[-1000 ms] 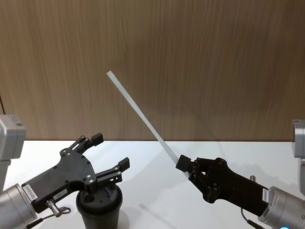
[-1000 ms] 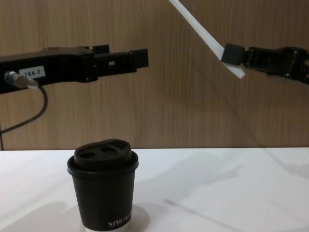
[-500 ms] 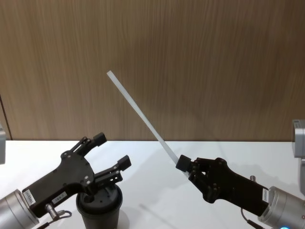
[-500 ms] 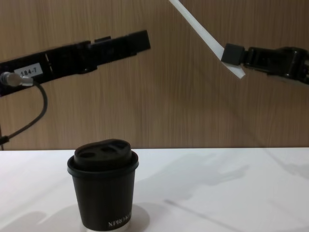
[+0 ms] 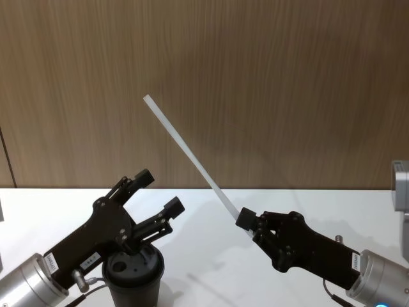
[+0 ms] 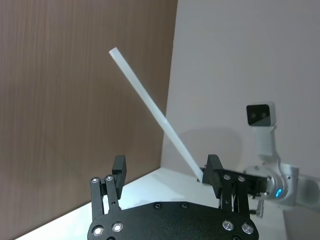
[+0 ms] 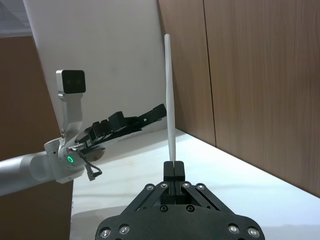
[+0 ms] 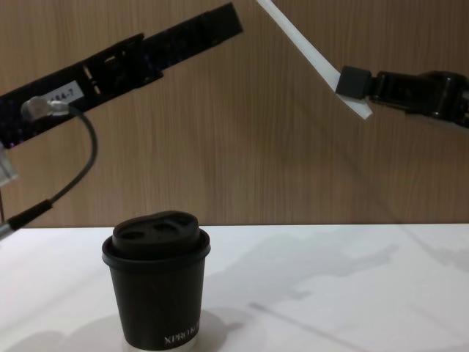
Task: Pick up the straw with one hand, pass it to the other hand, and insert it into the cup.
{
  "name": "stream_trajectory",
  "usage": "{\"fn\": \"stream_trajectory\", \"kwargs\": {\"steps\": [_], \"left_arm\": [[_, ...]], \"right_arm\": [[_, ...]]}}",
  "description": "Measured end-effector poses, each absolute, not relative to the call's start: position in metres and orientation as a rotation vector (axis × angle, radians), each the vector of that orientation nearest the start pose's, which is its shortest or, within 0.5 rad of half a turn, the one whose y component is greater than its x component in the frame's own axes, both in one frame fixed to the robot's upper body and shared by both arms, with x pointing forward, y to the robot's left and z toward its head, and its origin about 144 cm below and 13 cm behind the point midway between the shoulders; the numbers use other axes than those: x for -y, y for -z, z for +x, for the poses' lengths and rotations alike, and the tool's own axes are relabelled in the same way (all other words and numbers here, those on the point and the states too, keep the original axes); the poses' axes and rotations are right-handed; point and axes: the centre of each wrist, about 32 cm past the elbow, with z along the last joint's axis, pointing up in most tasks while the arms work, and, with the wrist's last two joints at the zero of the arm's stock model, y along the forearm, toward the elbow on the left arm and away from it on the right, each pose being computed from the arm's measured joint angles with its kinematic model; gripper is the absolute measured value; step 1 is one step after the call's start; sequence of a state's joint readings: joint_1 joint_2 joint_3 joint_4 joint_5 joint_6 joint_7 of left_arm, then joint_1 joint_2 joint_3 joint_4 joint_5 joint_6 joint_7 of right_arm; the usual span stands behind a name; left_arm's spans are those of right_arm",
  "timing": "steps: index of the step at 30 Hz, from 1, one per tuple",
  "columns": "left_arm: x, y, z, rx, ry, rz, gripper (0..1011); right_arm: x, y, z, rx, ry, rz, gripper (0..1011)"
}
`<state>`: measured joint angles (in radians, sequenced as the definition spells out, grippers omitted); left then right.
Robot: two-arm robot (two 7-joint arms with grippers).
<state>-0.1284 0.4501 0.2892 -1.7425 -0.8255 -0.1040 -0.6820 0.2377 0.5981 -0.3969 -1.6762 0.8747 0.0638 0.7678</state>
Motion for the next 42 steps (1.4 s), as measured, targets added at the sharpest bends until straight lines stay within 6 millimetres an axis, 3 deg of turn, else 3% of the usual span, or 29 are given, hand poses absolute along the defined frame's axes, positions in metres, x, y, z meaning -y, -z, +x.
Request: {"fn": "stream_trajectory", "kwargs": {"steps": [42], "left_arm": [[-0.206, -1.214, 0.508, -0.034, -0.417, -0.653, 1003]], "right_arm": [[0.272, -1.229, 0.493, -0.110, 0.395, 0.209, 5]]}}
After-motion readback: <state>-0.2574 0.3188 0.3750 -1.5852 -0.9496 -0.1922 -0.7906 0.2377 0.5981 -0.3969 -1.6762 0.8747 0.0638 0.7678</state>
